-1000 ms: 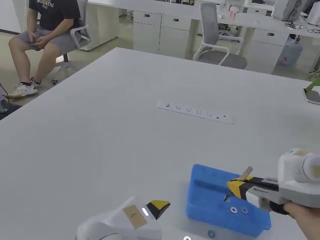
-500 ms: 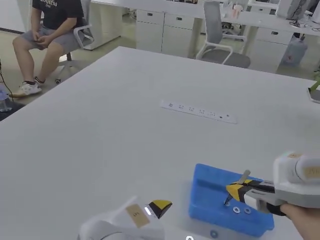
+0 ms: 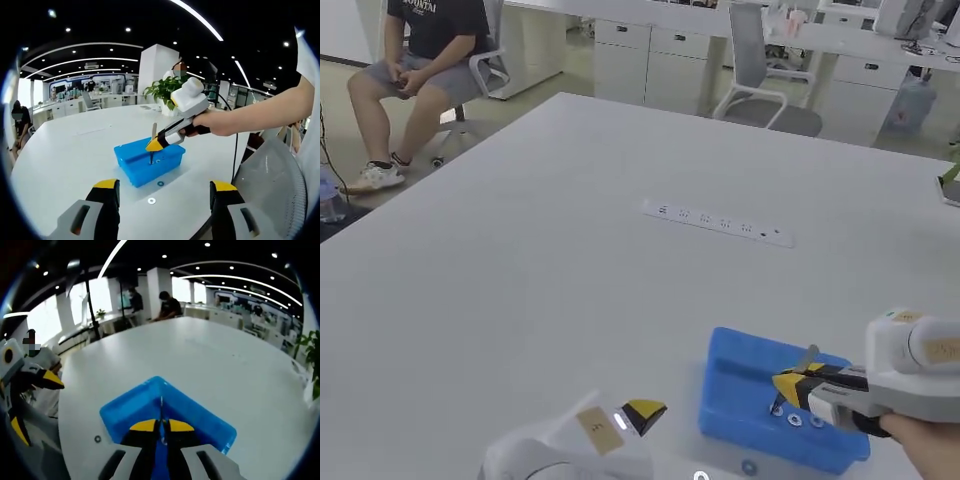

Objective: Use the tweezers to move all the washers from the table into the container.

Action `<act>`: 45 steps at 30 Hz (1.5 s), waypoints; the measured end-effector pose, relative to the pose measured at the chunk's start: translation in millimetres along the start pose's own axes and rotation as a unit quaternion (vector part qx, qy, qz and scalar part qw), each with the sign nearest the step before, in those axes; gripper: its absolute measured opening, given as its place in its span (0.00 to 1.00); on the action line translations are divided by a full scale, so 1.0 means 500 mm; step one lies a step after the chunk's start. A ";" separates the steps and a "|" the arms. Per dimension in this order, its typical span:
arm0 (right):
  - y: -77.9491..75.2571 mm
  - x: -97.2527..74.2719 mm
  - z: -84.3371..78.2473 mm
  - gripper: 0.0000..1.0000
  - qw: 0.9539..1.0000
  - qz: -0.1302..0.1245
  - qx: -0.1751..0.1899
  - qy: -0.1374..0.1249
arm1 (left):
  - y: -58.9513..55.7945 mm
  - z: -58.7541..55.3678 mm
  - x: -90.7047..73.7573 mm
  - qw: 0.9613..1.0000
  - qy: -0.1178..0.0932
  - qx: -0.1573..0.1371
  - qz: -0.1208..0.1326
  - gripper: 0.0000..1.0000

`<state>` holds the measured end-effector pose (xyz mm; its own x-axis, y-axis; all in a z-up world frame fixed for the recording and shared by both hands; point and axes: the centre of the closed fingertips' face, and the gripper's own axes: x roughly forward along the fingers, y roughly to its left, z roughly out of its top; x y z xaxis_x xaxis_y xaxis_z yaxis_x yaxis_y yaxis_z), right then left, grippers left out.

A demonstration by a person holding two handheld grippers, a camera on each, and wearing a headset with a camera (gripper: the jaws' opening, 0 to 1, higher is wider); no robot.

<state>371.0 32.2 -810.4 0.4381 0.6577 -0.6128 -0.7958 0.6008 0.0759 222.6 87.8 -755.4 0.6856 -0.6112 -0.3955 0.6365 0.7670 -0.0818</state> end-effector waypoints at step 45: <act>0.113 -0.121 0.089 0.04 0.997 0.019 -0.035 -0.069 | -0.004 -0.007 0.005 1.000 0.012 0.007 -0.010 0.73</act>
<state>318.2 46.4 -734.1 0.4565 0.7383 -0.4966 -0.8377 0.5447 0.0397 221.7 85.4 -759.6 0.6647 -0.6209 -0.4156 0.6546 0.7520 -0.0766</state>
